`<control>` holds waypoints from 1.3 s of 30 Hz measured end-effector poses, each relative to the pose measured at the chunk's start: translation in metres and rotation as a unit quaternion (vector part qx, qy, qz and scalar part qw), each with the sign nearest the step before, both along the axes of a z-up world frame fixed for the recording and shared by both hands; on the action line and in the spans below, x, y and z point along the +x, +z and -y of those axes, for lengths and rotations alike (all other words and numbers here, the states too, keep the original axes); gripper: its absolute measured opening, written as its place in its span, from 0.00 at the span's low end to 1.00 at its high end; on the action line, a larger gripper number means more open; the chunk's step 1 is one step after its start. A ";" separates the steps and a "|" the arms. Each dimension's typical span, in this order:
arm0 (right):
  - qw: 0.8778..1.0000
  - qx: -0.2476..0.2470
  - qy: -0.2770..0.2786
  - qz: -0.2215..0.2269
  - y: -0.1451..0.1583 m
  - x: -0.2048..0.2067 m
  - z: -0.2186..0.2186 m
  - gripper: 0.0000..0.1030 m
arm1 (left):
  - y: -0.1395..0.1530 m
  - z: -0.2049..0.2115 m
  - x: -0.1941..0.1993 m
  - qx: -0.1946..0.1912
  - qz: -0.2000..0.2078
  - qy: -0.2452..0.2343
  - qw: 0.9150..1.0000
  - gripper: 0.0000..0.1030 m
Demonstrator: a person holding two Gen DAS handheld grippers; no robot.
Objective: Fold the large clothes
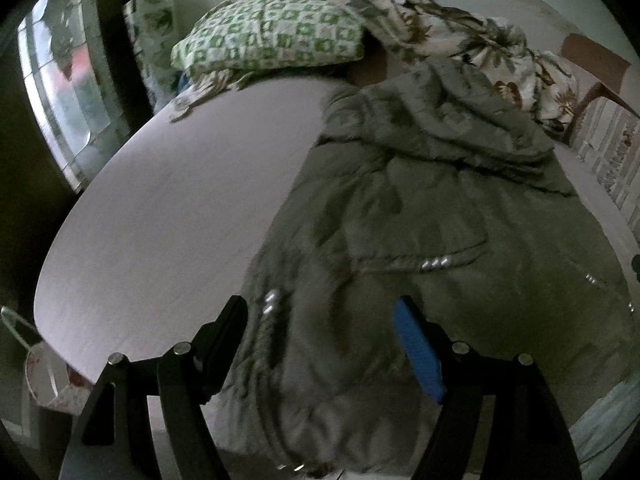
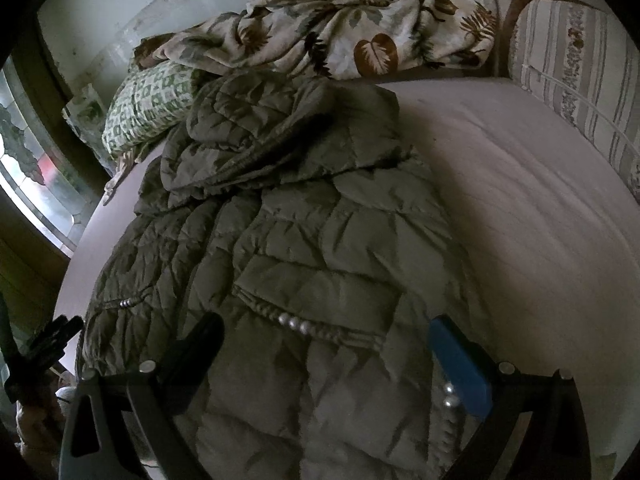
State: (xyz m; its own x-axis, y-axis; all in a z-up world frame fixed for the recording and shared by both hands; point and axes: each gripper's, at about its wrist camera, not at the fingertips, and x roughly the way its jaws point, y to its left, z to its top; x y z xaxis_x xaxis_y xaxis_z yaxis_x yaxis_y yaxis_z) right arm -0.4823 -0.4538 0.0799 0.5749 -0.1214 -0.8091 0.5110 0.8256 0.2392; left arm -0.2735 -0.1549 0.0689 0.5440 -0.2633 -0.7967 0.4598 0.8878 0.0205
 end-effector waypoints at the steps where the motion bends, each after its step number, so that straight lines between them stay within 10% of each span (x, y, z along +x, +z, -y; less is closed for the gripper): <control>1: 1.000 0.001 -0.001 -0.001 -0.001 -0.002 0.001 1.00 | -0.001 -0.006 0.000 0.000 -0.003 0.004 1.000 0.74; 39: 0.992 0.078 -0.038 -0.093 -0.066 -0.080 0.036 1.00 | -0.044 -0.052 0.020 -0.030 -0.104 0.027 0.994 0.74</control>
State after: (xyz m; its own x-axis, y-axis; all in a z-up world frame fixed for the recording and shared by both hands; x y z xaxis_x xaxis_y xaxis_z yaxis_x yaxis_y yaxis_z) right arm -0.5623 -0.4897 0.0143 0.4087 -0.0242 -0.9124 0.6182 0.7428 0.2572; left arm -0.2539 -0.1029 0.0245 0.3837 -0.2875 -0.8775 0.3995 0.9084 -0.1230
